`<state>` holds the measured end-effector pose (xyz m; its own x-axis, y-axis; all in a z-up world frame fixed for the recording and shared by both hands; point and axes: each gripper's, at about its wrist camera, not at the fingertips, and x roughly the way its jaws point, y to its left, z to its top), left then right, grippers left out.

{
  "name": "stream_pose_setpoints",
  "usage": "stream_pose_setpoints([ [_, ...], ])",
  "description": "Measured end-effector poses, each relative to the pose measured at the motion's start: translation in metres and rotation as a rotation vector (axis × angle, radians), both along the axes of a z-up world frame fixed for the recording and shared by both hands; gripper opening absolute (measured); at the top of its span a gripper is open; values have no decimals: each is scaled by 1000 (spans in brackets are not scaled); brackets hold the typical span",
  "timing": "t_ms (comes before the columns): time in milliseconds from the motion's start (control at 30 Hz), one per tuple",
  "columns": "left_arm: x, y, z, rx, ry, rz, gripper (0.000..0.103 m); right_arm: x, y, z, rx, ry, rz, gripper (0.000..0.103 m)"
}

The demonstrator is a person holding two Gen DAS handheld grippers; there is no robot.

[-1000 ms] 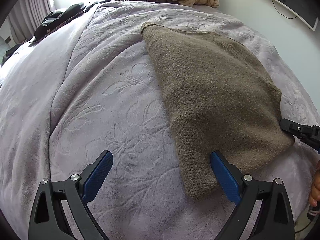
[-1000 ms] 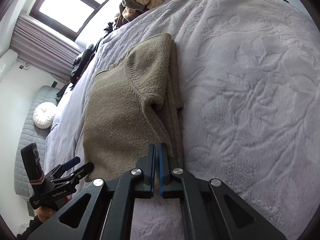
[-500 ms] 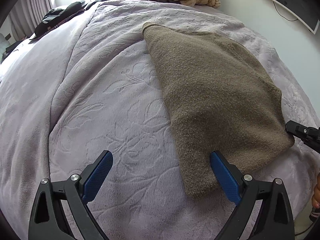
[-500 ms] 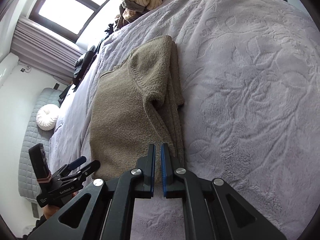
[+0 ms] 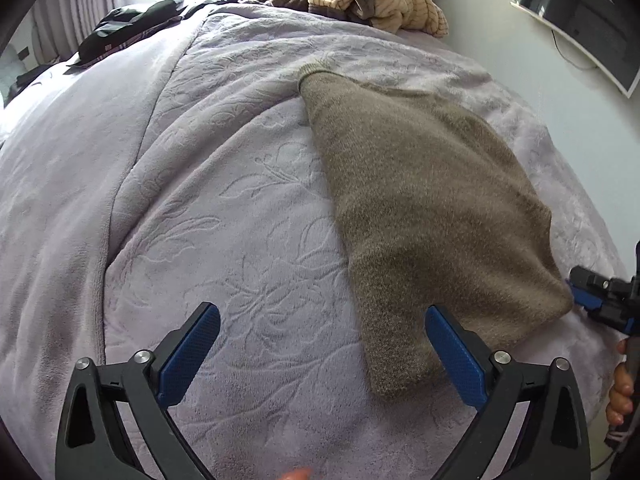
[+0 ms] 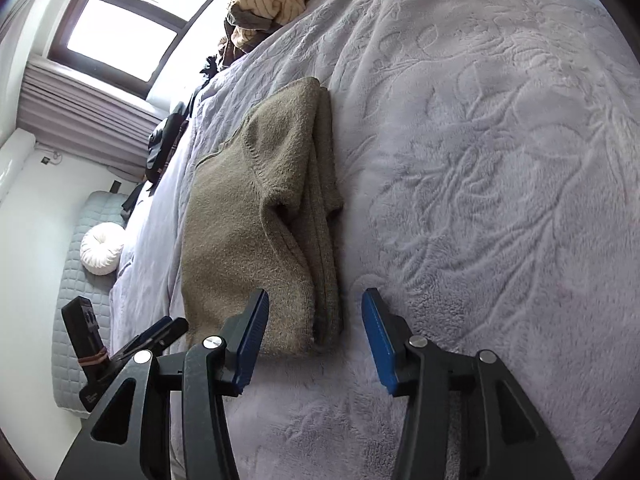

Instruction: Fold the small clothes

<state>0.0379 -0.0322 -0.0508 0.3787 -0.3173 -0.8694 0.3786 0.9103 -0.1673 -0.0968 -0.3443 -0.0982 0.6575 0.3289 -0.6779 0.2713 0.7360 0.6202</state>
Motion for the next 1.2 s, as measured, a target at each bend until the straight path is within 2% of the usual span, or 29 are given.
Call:
stream_pose_setpoints([
  [133,1,1,5,14,-22,11,102,1,2,1,11,-5,-4,57],
  [300,6,6,-2,-14,48,30,102,3,5,1,5,-5,0,59],
  [400,9,10,-11,7,78,69,102,3,7,1,3,-4,1,59],
  [567,12,18,-19,-33,135,101,102,4,6,4,-4,-11,7,60],
  [833,14,11,-15,-11,110,82,102,10,5,10,-15,-23,9,60],
  [1200,21,10,-12,-23,106,69,102,19,1,9,-20,-13,17,60],
])
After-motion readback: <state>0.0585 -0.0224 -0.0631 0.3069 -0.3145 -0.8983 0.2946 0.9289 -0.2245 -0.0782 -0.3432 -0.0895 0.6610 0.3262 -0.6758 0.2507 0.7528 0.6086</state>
